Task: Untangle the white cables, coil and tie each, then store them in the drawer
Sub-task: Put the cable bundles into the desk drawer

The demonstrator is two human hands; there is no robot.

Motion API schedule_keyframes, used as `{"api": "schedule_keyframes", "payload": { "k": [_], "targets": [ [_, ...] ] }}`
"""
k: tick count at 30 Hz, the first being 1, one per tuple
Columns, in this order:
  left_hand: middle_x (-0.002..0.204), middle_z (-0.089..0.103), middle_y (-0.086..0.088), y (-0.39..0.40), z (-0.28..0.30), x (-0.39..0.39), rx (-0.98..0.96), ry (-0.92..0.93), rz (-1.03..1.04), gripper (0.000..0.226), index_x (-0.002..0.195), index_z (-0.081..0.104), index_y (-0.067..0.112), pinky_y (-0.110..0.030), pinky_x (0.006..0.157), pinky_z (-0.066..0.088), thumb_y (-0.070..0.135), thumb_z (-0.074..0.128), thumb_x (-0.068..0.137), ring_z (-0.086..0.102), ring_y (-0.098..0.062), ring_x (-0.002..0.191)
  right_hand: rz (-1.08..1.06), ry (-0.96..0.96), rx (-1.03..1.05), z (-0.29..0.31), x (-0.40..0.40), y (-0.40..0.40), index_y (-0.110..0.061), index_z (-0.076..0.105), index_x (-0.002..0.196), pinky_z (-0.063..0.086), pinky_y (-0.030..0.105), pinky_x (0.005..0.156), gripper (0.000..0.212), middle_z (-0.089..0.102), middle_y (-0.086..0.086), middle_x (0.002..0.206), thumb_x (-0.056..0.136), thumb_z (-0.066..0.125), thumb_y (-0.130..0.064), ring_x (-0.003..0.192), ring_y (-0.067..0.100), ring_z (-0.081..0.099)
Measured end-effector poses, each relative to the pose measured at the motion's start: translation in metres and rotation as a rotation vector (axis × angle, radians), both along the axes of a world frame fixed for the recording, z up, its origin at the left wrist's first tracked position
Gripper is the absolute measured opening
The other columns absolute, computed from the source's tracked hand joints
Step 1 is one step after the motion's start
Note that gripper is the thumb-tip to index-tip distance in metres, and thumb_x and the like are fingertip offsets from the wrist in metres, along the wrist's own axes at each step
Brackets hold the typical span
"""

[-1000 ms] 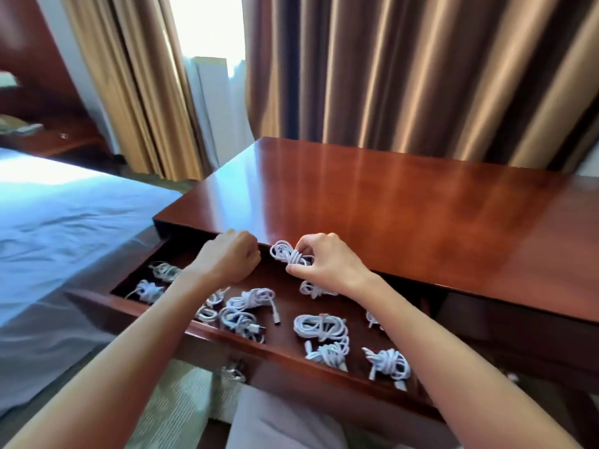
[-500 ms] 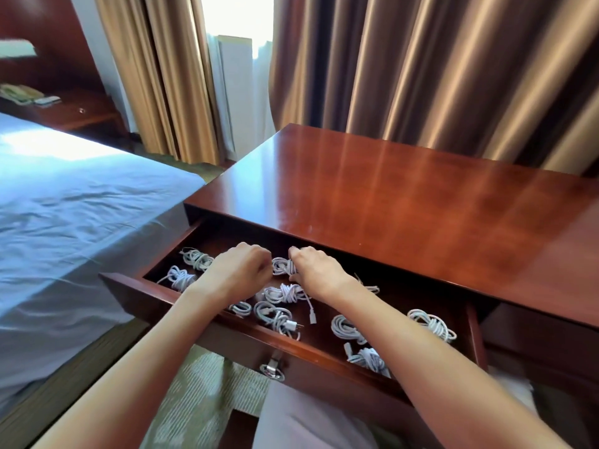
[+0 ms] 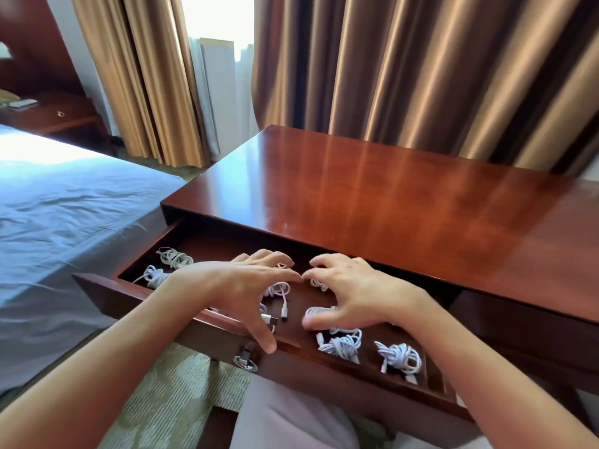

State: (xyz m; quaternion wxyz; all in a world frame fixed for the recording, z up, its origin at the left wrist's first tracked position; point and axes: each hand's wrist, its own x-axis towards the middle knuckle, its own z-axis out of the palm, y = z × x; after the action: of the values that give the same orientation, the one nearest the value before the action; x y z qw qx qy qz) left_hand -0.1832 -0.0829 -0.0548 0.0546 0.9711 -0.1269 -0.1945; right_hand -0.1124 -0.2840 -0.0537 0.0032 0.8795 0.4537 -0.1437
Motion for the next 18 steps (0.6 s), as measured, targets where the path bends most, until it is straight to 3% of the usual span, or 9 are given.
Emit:
{"api": "schedule_keyframes", "payload": {
  "k": [3, 5, 8, 13, 18],
  "targets": [
    [0.157, 0.005, 0.018, -0.016, 0.008, -0.004, 0.057, -0.038, -0.07, 0.11, 0.154, 0.02, 0.044, -0.032, 0.121, 0.016, 0.057, 0.084, 0.066, 0.002, -0.005, 0.146, -0.012, 0.155, -0.092, 0.0, -0.012, -0.027, -0.031, 0.02, 0.16, 0.011, 0.039, 0.125, 0.11, 0.01, -0.01, 0.166, 0.073, 0.069, -0.076, 0.154, 0.015, 0.004],
    [0.157, 0.005, 0.017, -0.022, 0.01, -0.003, 0.081, -0.08, -0.113, 0.111, 0.154, 0.018, 0.043, -0.031, 0.12, 0.017, 0.054, 0.084, 0.065, 0.004, -0.004, 0.144, -0.004, 0.167, -0.105, -0.004, -0.016, -0.032, -0.035, 0.023, 0.157, 0.02, 0.041, 0.123, 0.106, 0.02, -0.011, 0.162, 0.071, 0.073, -0.073, 0.151, 0.018, 0.017],
    [0.157, 0.008, 0.017, -0.029, 0.009, 0.002, 0.104, -0.096, -0.143, 0.119, 0.155, 0.013, 0.043, -0.032, 0.12, 0.02, 0.052, 0.085, 0.061, 0.007, -0.005, 0.144, 0.083, 0.04, -0.061, -0.01, -0.021, -0.029, -0.033, 0.041, 0.145, 0.032, 0.04, 0.111, 0.087, 0.041, -0.011, 0.144, 0.072, 0.075, -0.064, 0.135, 0.015, 0.039],
    [0.161, 0.006, 0.014, -0.03, 0.008, 0.014, 0.155, -0.132, -0.111, 0.12, 0.157, 0.011, 0.037, -0.034, 0.121, 0.018, 0.052, 0.084, 0.063, 0.007, -0.008, 0.148, 0.07, -0.086, -0.021, -0.011, -0.009, -0.028, -0.032, 0.051, 0.134, 0.03, 0.042, 0.108, 0.078, 0.044, -0.01, 0.137, 0.068, 0.071, -0.068, 0.127, 0.015, 0.039],
    [0.163, 0.012, 0.012, -0.024, 0.001, 0.034, 0.141, -0.208, -0.096, 0.117, 0.159, 0.011, 0.031, -0.031, 0.121, 0.015, 0.055, 0.077, 0.064, 0.01, -0.008, 0.149, -0.003, -0.215, 0.046, -0.012, 0.01, -0.038, -0.031, 0.044, 0.145, 0.023, 0.04, 0.113, 0.092, 0.036, -0.01, 0.147, 0.067, 0.066, -0.075, 0.137, 0.014, 0.029]
  ]
}}
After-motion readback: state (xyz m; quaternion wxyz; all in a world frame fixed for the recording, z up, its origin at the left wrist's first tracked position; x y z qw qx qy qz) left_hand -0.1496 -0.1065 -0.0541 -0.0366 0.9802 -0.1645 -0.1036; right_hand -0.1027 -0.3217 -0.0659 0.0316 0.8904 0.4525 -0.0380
